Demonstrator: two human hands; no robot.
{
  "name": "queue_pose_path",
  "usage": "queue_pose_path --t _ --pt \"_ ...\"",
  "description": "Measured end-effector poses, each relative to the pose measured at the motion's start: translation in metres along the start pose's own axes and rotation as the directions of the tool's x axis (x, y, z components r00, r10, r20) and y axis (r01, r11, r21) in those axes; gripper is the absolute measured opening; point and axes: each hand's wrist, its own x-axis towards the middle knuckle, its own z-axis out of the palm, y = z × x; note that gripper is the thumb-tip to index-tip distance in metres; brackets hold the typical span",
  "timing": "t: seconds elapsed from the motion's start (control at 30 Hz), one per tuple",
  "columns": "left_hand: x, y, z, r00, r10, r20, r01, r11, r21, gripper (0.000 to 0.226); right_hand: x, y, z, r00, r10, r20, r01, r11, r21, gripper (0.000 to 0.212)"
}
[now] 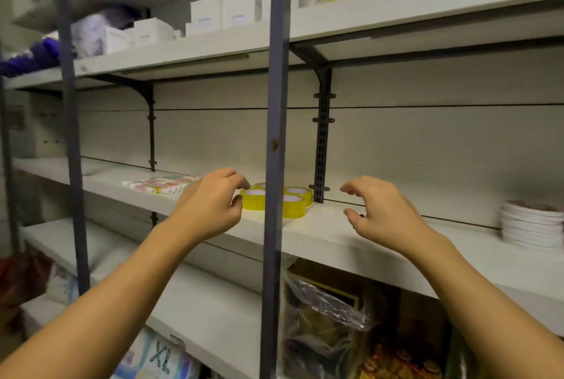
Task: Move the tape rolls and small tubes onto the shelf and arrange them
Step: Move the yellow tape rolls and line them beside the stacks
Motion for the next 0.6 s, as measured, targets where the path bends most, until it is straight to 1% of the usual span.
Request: queue_pose_path --t 0.3,0.43,0.6 --pt "0.006 -0.082 0.005 0.999 0.042 0.013 -0.041 0.999 -0.034 0.027 0.041 -0.075 0.025 1.000 0.009 -0.027 -0.008 0.998 0.060 0.042" --pt "0.009 -0.119 0.011 0.998 0.054 0.020 -0.053 0.998 -0.047 0.028 0.061 -0.103 0.036 0.999 -0.020 -0.050 0.023 0.998 0.060 0.042" --pt "0.022 -0.173 0.023 0.999 0.052 0.013 -0.052 0.997 -0.051 0.027 0.092 -0.134 0.061 0.999 -0.031 -0.036 0.033 0.998 0.058 0.047"
